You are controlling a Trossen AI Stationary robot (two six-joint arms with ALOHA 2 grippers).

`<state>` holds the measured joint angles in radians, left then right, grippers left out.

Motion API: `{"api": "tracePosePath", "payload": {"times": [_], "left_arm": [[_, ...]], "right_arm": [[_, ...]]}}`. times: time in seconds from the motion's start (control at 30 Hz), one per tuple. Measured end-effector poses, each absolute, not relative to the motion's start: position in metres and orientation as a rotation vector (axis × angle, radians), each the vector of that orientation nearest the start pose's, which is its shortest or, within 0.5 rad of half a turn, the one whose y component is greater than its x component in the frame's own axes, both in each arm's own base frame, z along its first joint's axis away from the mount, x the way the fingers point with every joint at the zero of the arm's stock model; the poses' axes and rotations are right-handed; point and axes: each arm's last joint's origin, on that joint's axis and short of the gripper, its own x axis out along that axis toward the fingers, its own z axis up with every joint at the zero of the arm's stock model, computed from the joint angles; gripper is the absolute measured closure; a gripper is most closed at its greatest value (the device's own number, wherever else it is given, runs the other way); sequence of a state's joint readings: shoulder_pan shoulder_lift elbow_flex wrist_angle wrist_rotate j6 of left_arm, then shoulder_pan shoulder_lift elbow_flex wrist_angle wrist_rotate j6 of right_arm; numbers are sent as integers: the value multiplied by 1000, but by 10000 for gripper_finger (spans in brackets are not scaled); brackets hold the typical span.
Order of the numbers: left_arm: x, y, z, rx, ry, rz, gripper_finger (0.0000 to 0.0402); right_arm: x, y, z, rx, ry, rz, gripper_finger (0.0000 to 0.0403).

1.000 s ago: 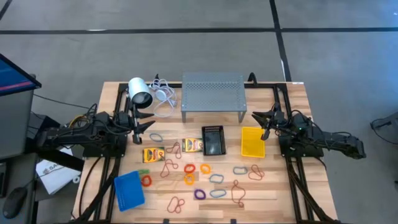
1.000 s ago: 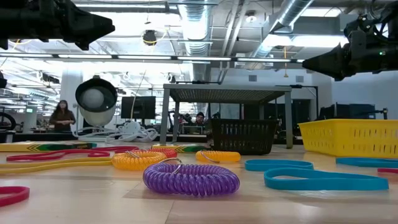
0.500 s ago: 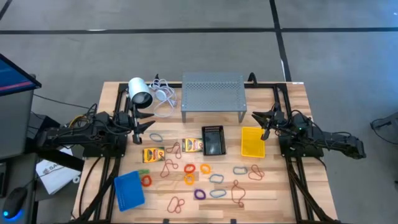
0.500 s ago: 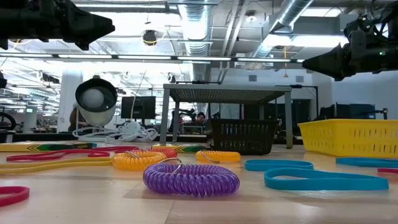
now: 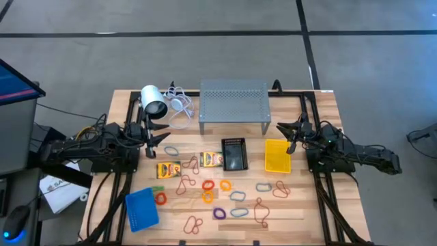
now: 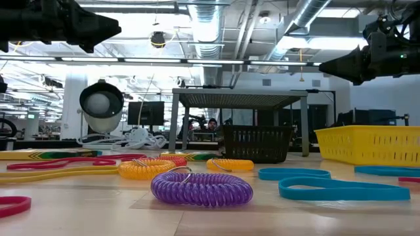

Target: Pick & Place Office Desk Supplies

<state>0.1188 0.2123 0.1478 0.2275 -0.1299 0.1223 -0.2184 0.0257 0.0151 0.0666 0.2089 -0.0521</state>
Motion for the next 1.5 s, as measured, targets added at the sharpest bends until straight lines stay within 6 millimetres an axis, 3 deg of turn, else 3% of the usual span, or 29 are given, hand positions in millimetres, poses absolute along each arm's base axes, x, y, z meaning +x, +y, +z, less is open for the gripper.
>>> {"api": "tracePosePath", "payload": {"times": [0.53,0.8,1.13,1.5], "left_arm": [[103,16,227,14,-242,248,270],[113,17,219,15,-161,246,270],[129,19,211,-116,-96,239,270],[138,20,211,-130,-121,238,270]], "right_arm": [[94,-27,173,-52,-46,-429,349],[94,-27,176,15,-87,-424,349],[94,-27,175,114,-98,-420,349],[94,-27,176,188,-127,-414,349]]}}
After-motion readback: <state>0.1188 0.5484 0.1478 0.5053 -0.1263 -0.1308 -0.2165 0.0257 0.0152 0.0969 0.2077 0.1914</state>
